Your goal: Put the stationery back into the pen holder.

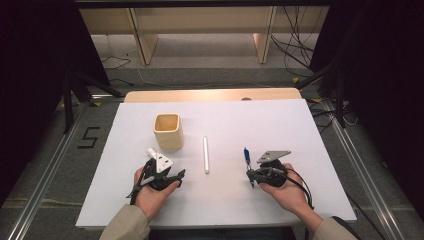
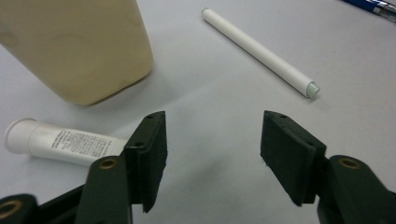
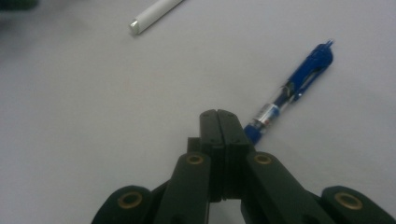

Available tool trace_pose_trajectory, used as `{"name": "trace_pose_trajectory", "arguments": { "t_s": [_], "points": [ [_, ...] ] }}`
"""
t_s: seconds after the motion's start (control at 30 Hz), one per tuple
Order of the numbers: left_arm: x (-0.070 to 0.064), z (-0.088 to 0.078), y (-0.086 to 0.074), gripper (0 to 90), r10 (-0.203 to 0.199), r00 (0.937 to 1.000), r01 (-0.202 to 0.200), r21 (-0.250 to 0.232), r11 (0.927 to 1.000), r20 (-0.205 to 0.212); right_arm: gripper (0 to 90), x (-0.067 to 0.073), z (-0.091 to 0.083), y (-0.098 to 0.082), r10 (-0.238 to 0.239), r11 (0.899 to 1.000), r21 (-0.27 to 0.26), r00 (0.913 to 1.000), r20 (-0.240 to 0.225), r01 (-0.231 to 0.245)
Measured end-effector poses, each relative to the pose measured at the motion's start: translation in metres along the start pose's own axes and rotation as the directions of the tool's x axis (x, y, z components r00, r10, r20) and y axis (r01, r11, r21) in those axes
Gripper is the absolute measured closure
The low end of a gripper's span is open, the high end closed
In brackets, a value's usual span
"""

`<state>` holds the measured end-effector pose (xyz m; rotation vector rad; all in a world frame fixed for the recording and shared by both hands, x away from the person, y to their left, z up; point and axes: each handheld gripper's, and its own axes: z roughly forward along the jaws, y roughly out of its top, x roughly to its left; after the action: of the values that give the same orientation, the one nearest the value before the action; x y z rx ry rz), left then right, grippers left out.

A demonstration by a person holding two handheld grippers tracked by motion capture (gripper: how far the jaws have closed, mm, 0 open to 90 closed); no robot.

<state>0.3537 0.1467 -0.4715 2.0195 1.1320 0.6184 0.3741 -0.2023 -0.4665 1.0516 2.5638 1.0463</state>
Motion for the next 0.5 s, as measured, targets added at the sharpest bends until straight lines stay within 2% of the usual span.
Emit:
{"name": "trace_pose_trajectory", "arguments": {
  "t_s": [0.07,0.17,0.5],
  "points": [
    [-0.0001,-0.0008,-0.0009,35.8,-0.001,1.0000,0.001,0.001,1.0000,-0.002,90.0,0.0048,0.0027,-0.0005,-0.018,1.000,0.022,0.9998,0.002,0.018],
    [0.0002,-0.0014,-0.0026,35.6,-0.004,1.0000,0.004,0.003,1.0000,-0.004,90.0,0.0065,0.0045,-0.0015,-0.028,0.999,0.033,0.9996,0.002,0.028],
    [0.0010,-0.0012,-0.0028,35.2,0.004,1.0000,-0.004,0.004,1.0000,-0.007,90.0,0.0111,0.0075,-0.0046,-0.032,0.997,0.074,0.9995,-0.003,0.032]
  ]
}}
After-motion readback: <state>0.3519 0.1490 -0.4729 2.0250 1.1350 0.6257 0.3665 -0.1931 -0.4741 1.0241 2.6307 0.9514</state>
